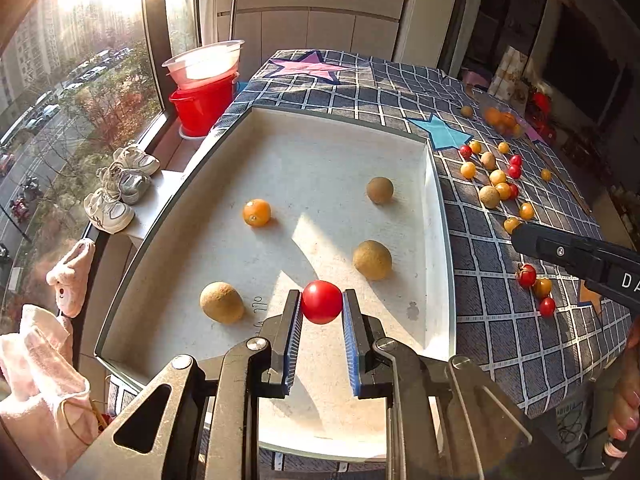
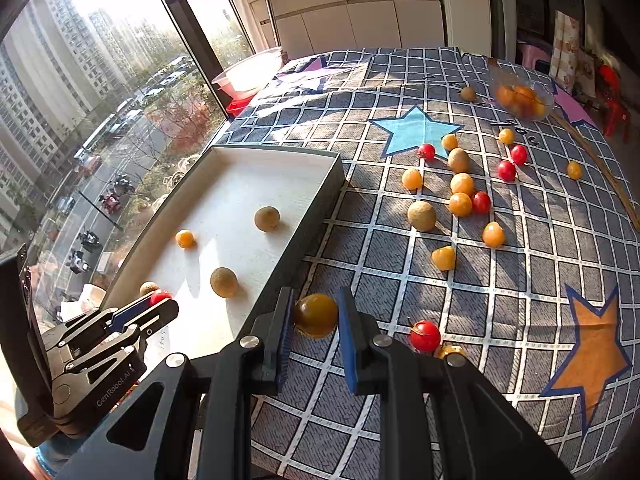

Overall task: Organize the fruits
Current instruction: 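Place both tomatoes into the white tray and open both grippers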

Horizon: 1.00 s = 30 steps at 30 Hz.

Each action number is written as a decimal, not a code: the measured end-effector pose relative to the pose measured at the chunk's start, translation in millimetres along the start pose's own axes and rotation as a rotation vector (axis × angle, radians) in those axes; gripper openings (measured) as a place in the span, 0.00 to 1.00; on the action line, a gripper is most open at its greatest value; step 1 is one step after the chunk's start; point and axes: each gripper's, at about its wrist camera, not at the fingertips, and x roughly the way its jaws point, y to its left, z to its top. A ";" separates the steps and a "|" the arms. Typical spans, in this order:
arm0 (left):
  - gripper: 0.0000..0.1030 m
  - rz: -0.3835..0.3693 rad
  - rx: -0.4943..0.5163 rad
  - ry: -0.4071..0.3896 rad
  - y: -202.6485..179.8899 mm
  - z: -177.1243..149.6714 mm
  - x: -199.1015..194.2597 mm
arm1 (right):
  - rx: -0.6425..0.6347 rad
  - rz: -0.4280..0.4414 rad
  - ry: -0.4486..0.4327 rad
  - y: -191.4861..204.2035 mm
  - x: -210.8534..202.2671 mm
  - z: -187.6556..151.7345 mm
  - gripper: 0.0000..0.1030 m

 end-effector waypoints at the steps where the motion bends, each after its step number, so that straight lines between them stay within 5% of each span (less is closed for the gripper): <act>1: 0.20 0.003 -0.004 0.005 2.9 -1.5 1.8 | -0.013 0.006 0.005 7.4 4.0 2.7 0.22; 27: 0.21 0.082 0.028 0.050 13.5 -6.5 25.4 | -0.140 -0.056 0.166 59.9 110.5 38.3 0.22; 29: 0.24 0.086 0.037 0.049 12.2 -6.7 25.2 | -0.170 -0.073 0.165 64.0 110.2 37.2 0.23; 30: 0.34 0.082 0.041 0.052 10.7 -6.6 25.3 | -0.175 -0.076 0.166 64.6 110.3 37.3 0.23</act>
